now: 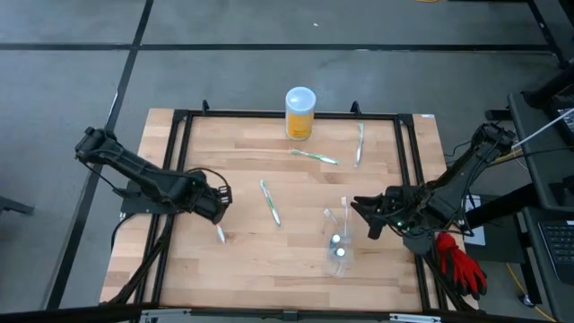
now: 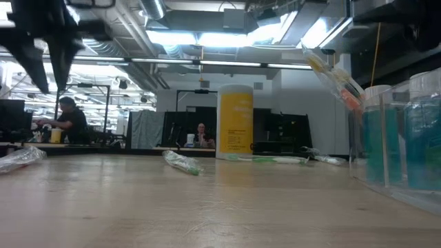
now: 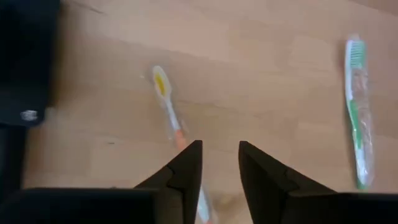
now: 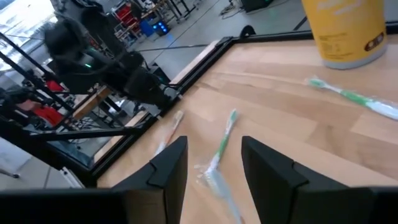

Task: Pick & Place toothbrushing station
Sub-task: Put the orange toothbrush into the transparent organizer

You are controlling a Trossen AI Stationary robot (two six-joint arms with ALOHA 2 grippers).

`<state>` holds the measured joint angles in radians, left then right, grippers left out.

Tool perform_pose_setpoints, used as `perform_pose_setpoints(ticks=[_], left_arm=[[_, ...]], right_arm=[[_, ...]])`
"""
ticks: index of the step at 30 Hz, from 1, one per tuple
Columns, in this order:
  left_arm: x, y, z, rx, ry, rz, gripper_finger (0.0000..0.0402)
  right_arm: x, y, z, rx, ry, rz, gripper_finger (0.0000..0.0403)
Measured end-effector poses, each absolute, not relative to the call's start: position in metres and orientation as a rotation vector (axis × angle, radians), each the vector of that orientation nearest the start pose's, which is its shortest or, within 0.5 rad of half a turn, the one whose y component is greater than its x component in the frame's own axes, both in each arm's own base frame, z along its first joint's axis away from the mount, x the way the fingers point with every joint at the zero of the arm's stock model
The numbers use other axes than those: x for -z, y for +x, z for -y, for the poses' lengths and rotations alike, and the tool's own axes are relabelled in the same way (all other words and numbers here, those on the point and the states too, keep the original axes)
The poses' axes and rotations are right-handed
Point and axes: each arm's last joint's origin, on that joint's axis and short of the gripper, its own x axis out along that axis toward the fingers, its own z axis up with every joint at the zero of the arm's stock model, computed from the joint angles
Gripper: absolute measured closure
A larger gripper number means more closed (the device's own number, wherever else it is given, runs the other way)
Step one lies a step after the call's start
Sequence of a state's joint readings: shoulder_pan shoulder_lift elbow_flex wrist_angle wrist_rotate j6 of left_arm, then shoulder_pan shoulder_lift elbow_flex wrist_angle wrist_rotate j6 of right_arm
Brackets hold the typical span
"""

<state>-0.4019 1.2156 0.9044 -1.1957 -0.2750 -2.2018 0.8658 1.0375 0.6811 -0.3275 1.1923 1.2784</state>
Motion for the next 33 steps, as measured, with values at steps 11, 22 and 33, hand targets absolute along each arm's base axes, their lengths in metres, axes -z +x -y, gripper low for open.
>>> perform_pose_setpoints(ticks=[11, 22, 33], left_arm=[[-0.188, 0.162, 0.055, -1.438, -1.304, -0.882, 0.0242], [-0.150, 0.158, 0.054, -1.354, -1.382, -0.851, 0.0233], [-0.146, 0.162, 0.052, -1.287, -1.352, -0.738, 0.0341]], right_arm=[[-0.291, 0.157, -0.134, 0.453, 0.574, -0.081, 0.0258], [-0.308, 0.157, -0.134, 0.461, 0.543, -0.053, 0.0293], [-0.309, 0.157, -0.134, 0.461, 0.556, -0.044, 0.0319]])
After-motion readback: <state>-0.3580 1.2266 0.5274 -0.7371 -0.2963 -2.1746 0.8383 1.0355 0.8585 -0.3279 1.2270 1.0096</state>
